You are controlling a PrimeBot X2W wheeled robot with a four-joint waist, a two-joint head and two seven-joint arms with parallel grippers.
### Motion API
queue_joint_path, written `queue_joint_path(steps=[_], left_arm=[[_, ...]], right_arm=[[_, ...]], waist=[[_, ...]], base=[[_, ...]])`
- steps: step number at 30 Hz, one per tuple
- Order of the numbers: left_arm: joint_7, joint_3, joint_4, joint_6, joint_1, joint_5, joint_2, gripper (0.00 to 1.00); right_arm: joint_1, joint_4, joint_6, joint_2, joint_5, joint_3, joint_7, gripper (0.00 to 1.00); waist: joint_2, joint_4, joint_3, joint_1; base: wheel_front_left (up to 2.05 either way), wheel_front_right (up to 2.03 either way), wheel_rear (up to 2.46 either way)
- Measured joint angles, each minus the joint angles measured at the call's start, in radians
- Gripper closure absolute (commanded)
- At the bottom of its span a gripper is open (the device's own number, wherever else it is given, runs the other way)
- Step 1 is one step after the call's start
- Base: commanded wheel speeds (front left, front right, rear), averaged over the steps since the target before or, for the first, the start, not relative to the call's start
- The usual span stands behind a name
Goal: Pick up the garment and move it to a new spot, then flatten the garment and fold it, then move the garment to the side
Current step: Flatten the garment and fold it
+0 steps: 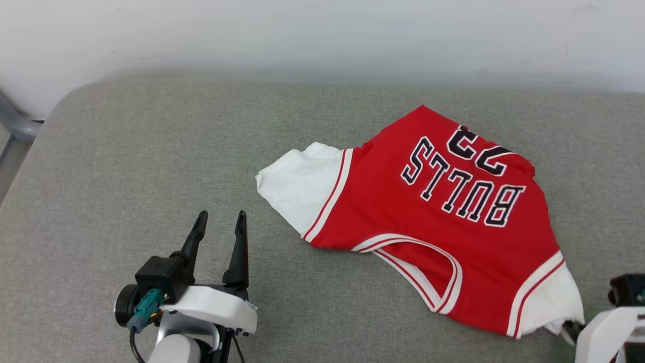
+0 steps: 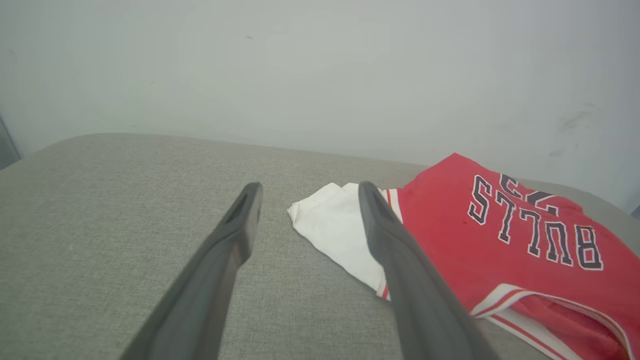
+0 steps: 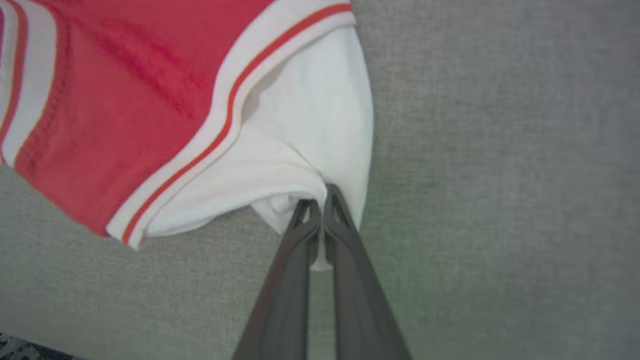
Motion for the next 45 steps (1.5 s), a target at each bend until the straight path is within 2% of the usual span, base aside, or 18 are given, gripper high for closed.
queue_joint_path(steps=[3, 4, 5, 6, 11, 16, 24, 29, 37, 45], left_arm=[[0.007, -0.001, 0.0, 0.002, 0.001, -0.001, 0.004, 0.0], [0.008, -0.002, 0.002, 0.002, 0.003, -0.002, 0.005, 0.0], [0.011, -0.002, 0.002, 0.002, 0.005, -0.002, 0.007, 0.0], [0.014, -0.003, 0.003, 0.002, 0.006, -0.002, 0.009, 0.0], [0.032, -0.007, 0.008, 0.002, 0.024, -0.009, 0.022, 0.0], [0.051, -0.005, 0.011, 0.008, 0.052, -0.011, 0.035, 0.0], [0.094, 0.002, -0.011, 0.022, 0.07, -0.019, 0.062, 0.0], [0.143, 0.007, -0.012, 0.008, 0.018, -0.036, 0.087, 0.0], [0.301, 0.013, 0.056, -0.049, -0.172, -0.099, 0.128, 0.0], [0.559, 0.001, 0.208, -0.095, -0.356, -0.185, 0.201, 0.0]], right_arm=[[0.017, 0.061, 0.0, 0.05, -0.01, -0.015, -0.053, 1.0], [0.016, 0.079, 0.0, 0.065, -0.01, -0.02, -0.075, 0.83], [0.016, 0.097, 0.0, 0.078, -0.012, -0.021, -0.099, 0.57], [0.016, 0.111, 0.0, 0.089, -0.02, -0.023, -0.128, 0.0], [0.028, 0.119, 0.0, 0.139, -0.027, -0.039, -0.292, 0.0], [0.052, 0.056, 0.0, 0.162, -0.055, -0.076, -0.414, 0.0], [0.075, -0.108, 0.0, 0.214, -0.128, -0.083, -0.526, 0.0], [0.072, -0.194, 0.0, 0.245, -0.189, -0.065, -0.556, 0.0], [0.024, -0.295, 0.0, 0.266, -0.226, 0.022, -0.621, 0.0], [-0.035, -0.246, 0.0, 0.271, -0.211, 0.058, -0.653, 0.0]], waist=[[0.0, -0.003, -0.003, 0.0], [0.0, -0.003, -0.007, 0.0], [0.0, -0.003, -0.012, 0.0], [0.0, -0.003, -0.016, 0.0], [0.0, 0.003, -0.047, 0.0], [0.0, 0.001, -0.088, 0.0], [0.0, -0.026, -0.13, -0.0001], [0.0, -0.043, -0.119, 0.0], [0.0, -0.082, -0.034, 0.0], [0.0, -0.144, 0.084, 0.0001]], base=[[0.0, 0.0, 0.0], [0.0, 0.0, 0.0], [0.0, 0.0, 0.0], [0.0, 0.0, 0.0], [0.0, 0.0, 0.0], [0.0, 0.0, 0.0], [0.0, 0.0, 0.0], [0.0, 0.0, 0.0], [0.0, 0.0, 0.0], [0.0, 0.0, 0.0]])
